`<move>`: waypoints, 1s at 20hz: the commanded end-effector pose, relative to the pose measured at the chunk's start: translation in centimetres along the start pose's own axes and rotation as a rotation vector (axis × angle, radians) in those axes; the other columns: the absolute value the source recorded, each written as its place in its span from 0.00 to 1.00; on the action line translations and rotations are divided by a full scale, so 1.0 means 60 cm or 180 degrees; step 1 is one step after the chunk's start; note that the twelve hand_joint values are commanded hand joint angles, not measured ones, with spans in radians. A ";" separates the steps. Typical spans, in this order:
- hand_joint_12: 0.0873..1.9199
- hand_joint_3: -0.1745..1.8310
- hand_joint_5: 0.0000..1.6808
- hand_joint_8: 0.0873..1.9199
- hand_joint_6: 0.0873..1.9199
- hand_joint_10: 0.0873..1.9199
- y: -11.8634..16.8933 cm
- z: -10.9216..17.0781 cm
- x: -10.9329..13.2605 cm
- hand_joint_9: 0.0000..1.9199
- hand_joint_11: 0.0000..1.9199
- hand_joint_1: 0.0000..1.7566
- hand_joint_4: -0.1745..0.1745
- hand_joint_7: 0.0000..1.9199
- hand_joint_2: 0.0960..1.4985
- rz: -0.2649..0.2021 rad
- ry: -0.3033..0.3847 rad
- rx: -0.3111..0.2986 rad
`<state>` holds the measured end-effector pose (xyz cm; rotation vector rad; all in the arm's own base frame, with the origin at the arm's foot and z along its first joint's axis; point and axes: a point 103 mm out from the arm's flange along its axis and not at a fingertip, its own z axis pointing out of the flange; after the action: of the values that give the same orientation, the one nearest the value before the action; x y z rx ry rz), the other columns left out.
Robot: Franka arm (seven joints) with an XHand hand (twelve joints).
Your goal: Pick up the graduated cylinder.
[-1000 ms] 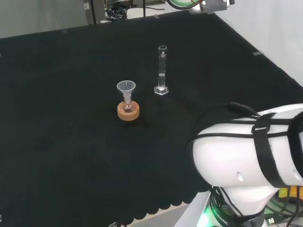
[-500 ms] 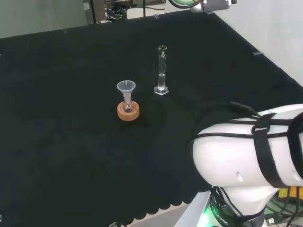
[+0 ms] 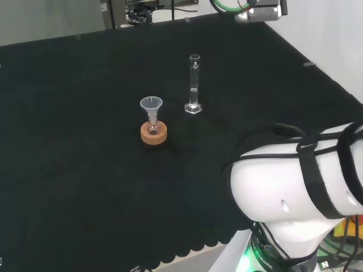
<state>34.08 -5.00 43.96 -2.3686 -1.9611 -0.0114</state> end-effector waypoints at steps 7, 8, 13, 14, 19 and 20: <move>0.72 0.10 0.19 0.25 0.00 0.34 0.149 0.101 -0.093 0.12 0.01 0.05 0.35 0.04 0.88 -0.0140 0.0231 -0.0229; 0.73 0.10 0.19 0.25 0.00 0.34 0.162 0.110 -0.099 0.13 0.01 0.06 0.35 0.04 0.88 -0.0138 0.0260 -0.0231; 0.73 0.10 0.21 0.28 0.00 0.34 0.216 0.160 -0.117 0.14 0.02 0.09 0.32 0.06 0.87 -0.0234 0.0425 -0.0234; 0.72 0.10 0.21 0.28 0.00 0.34 0.224 0.171 -0.120 0.14 0.02 0.09 0.32 0.07 0.87 -0.0263 0.0448 -0.0235; 0.71 0.09 0.22 0.31 0.00 0.33 0.252 0.225 -0.130 0.21 0.07 0.15 0.32 0.07 0.85 -0.0416 0.0677 -0.0193; 0.71 0.09 0.22 0.31 0.00 0.33 0.256 0.234 -0.131 0.22 0.08 0.16 0.32 0.07 0.85 -0.0436 0.0729 -0.0192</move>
<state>44.15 -12.19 32.19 -2.2113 -2.0166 -0.1795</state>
